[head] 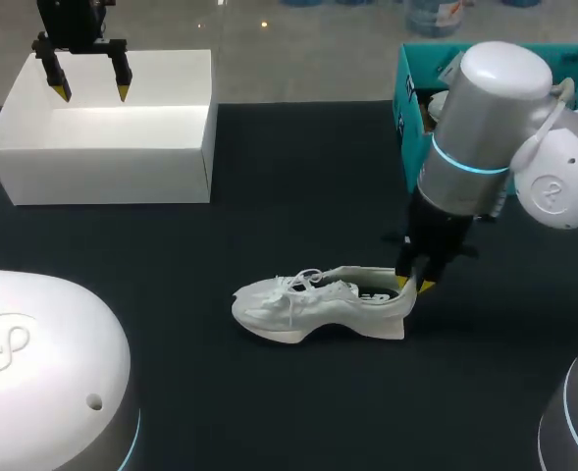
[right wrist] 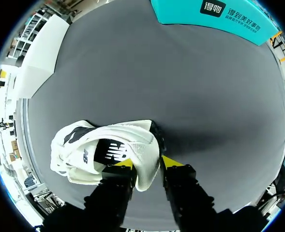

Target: Take the shoe out of the shoebox, open the shoe tongue, remove and reinsert the insole, then place the shoe into the shoebox

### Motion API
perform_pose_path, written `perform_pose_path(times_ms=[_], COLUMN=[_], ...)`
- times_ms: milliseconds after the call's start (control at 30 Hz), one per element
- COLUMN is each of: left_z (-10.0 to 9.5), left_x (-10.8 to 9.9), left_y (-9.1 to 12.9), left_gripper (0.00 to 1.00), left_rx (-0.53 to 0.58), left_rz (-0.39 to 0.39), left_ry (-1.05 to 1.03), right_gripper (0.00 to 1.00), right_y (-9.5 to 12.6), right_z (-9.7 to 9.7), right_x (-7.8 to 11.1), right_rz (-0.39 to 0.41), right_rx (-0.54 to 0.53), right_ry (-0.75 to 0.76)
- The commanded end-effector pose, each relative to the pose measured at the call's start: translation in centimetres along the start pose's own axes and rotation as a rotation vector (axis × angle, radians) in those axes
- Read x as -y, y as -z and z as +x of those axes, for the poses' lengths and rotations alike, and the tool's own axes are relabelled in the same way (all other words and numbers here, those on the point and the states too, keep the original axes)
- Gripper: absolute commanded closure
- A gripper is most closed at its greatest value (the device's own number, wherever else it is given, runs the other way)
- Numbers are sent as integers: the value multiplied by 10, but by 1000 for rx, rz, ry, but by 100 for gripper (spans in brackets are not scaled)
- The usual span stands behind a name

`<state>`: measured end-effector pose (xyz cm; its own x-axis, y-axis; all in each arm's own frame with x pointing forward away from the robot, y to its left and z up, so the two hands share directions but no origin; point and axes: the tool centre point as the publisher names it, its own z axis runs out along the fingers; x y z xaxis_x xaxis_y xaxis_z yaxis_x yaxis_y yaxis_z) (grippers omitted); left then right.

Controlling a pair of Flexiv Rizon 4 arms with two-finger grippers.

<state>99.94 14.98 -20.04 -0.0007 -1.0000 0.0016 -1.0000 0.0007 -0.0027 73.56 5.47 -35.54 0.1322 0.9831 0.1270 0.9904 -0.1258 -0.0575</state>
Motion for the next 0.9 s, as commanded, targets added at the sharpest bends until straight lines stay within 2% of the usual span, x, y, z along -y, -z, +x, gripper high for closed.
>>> perform_pose_path(times_ms=[33, 133, 300, 367, 400, 467, 500, 567, 667, 700, 900], left_z=[0, 0, 0, 0, 0, 0, 0, 0, 0, 0, 0], left_x=[1, 1, 1, 1, 1, 1, 1, 1, 1, 1, 1], left_y=[0, 0, 0, 0, 0, 0, 0, 0, 0, 0, 0], left_gripper=[0, 0, 0, 0, 0, 0, 0, 0, 0, 0, 0], left_rx=[1, 1, 1, 1, 1, 1, 1, 1, 1, 1, 1], left_rz=[-2, -2, -2, -2, -2, -2, -2, -2, -2, -2, -2], left_ry=[0, 0, 0, 0, 0, 0, 0, 0, 0, 0, 0], right_gripper=[0, 0, 0, 0, 0, 0, 0, 0, 0, 0, 0], right_y=[6, 19, 46, 60, 67, 81, 87, 97, 105, 107, 107], right_z=[2, 5, 7, 5, 4, 1, 0, 1, -4, -12, -12], right_x=[0, -1, -3, -1, 0, 3, 6, 14, 32, 35, 35], right_rz=[-8, -9, 34, 21, 21, -29, -35, -100, -74, -45, -45], right_rx=[-4, -11, -25, -41, -33, -15, 18, 131, 180, 227, 227], right_ry=[4, 28, 71, 121, 168, 300, 367, 588, 824, 798, 798])
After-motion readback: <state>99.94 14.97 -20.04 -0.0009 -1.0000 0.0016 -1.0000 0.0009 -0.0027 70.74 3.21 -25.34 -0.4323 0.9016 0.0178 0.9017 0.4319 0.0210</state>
